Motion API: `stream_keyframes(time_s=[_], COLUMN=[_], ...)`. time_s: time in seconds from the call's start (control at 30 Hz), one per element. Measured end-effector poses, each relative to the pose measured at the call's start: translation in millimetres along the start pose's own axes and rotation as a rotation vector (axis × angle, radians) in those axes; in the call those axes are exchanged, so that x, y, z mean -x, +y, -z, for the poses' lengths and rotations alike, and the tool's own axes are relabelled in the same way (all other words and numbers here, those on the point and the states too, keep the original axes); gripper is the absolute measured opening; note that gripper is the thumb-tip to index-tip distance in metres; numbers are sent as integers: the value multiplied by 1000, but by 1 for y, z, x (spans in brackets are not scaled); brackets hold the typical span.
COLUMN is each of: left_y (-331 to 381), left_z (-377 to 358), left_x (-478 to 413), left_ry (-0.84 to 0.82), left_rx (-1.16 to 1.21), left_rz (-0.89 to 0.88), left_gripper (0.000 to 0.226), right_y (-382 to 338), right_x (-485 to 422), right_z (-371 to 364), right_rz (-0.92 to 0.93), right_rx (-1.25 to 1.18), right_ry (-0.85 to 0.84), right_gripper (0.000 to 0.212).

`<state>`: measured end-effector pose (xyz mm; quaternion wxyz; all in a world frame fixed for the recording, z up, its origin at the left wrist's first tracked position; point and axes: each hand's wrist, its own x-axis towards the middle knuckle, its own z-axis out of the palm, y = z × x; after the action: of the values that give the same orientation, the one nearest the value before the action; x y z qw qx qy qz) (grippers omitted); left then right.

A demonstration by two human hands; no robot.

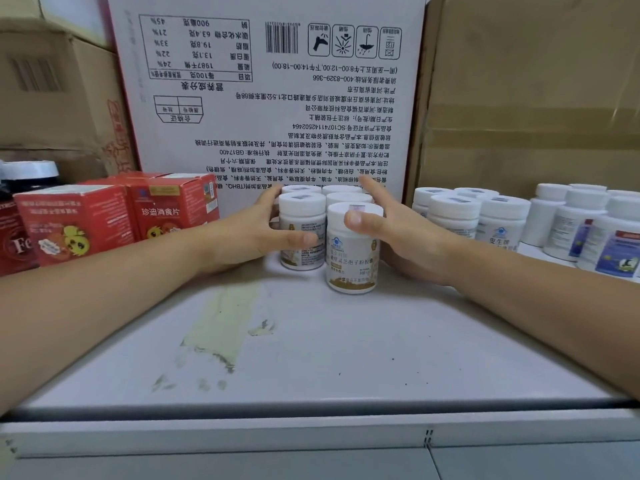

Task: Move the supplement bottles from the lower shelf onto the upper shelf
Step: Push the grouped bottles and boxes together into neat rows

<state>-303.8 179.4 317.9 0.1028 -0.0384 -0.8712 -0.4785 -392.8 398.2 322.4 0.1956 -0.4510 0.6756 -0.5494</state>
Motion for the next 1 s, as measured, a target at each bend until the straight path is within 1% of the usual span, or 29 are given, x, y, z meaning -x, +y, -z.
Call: stream_keyframes(time_s=[0.03,0.07,0.13,0.2,0.3,0.4,0.5,0.6,0.7,0.77,0.83,0.9,1.0], left_y=[0,1,2,2,1,2,2,4,2,2,10,25,53], left_z=[0,0,-2,-2,0,0,-1,-2,-1,0,1,5,10], left_x=[0,1,1,2,1,2,2,3,2,3,6,9,14], left_ry=[-2,-2,5,14,20,16,18,17,21,40,95,159,186], left_rx=[5,1,-11,-1,-3,-24,-17,-23,-38,-92,-141,-191,-244], left_rz=[-2,-7,-13,-15,-15,-7,2,8,25,35,47,49,60], left_gripper=[120,113,99,93,93,99,94,92,100,117,136,141,145], right_y=[0,1,2,4,4,5,4,4,3,-1,-9,-20,-36], right_x=[0,0,0,-1,-2,-3,-2,-2,-2,-2,-1,1,2], right_z=[0,0,0,0,-1,0,-1,-2,-4,-4,-4,-3,-3], right_rz=[6,15,19,23,19,10,5,-3,-3,23,69,102,145], right_rx=[11,16,14,8,-9,-9,17,45,62,54,49,2,-62], right_ry=[-2,-8,-24,-24,-25,-25,-16,-1,15,60,127,176,230], right_gripper=[131,132,144,139,135,132,130,134,134,127,122,118,98])
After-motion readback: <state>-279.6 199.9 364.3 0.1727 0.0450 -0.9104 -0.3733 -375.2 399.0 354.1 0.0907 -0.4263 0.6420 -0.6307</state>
